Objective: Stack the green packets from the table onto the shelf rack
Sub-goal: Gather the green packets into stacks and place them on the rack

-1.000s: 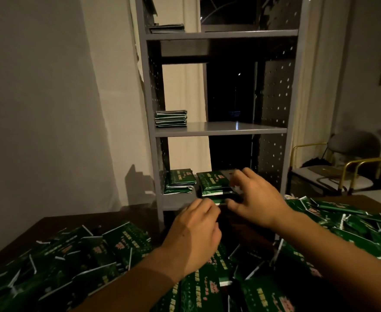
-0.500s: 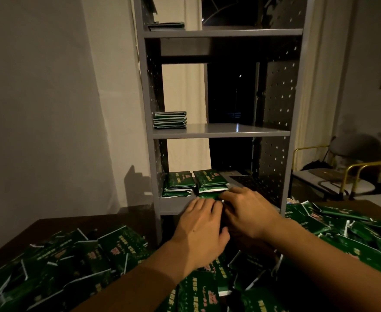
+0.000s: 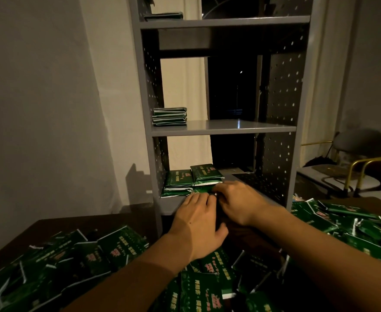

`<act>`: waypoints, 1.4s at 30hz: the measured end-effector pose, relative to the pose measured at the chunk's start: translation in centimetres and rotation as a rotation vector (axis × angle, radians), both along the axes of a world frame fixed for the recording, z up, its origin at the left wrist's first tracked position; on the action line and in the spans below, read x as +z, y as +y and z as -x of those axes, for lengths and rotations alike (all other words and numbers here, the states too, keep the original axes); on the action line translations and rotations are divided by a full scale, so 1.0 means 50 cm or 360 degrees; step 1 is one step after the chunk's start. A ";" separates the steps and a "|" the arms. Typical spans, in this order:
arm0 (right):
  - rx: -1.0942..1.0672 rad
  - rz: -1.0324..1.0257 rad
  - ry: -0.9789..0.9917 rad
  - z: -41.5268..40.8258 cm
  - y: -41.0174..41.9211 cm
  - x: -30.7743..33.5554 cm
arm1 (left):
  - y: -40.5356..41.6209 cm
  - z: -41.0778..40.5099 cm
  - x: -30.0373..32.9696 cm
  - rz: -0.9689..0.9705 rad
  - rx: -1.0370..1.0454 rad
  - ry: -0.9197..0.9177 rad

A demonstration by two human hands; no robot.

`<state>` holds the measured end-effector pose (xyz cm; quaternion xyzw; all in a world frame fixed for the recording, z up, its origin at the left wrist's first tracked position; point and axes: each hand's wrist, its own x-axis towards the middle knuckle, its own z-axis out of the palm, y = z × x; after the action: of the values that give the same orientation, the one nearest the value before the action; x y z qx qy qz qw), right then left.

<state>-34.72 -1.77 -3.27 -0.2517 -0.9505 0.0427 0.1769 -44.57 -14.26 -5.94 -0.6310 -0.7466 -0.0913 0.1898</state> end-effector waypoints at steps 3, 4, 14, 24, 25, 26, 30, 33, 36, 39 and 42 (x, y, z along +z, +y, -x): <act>-0.0030 -0.0038 0.0002 -0.016 -0.019 0.008 | -0.012 -0.004 0.003 -0.0005 0.0010 -0.0038; -0.0045 -0.0063 0.0020 -0.025 -0.026 0.011 | -0.016 -0.008 0.005 -0.0008 0.0013 -0.0046; -0.0015 0.0146 -0.0007 -0.158 -0.136 0.036 | -0.128 -0.100 0.038 0.0019 0.0043 -0.0211; 0.0082 0.0398 0.0188 -0.289 -0.298 0.036 | -0.316 -0.181 0.044 -0.0085 0.0087 -0.0590; 0.0090 0.0429 0.0215 -0.298 -0.315 0.033 | -0.336 -0.186 0.042 -0.0100 0.0098 -0.0637; 0.0098 0.0460 0.0230 -0.305 -0.330 0.028 | -0.356 -0.190 0.037 -0.0123 0.0109 -0.0685; 0.0118 0.0545 0.0086 -0.307 -0.373 -0.010 | -0.409 -0.192 0.007 -0.0262 0.0205 -0.0791; 0.0107 0.0443 0.0038 -0.286 -0.400 -0.053 | -0.430 -0.178 -0.021 -0.0335 0.0380 -0.0820; 0.0039 0.0424 -0.0035 -0.249 -0.427 -0.093 | -0.436 -0.162 -0.039 -0.0401 0.0517 -0.0880; 0.0016 0.0386 -0.0125 -0.196 -0.439 -0.131 | -0.431 -0.146 -0.060 -0.0455 0.0552 -0.0997; -0.0001 0.0276 -0.0149 -0.165 -0.434 -0.147 | -0.418 -0.141 -0.080 -0.0480 0.0546 -0.1064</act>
<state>-26.48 -23.46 -10.60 -0.2681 -0.9504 0.1131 0.1098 -37.53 -35.16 -9.93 -0.3977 -0.8400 -0.3669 0.0395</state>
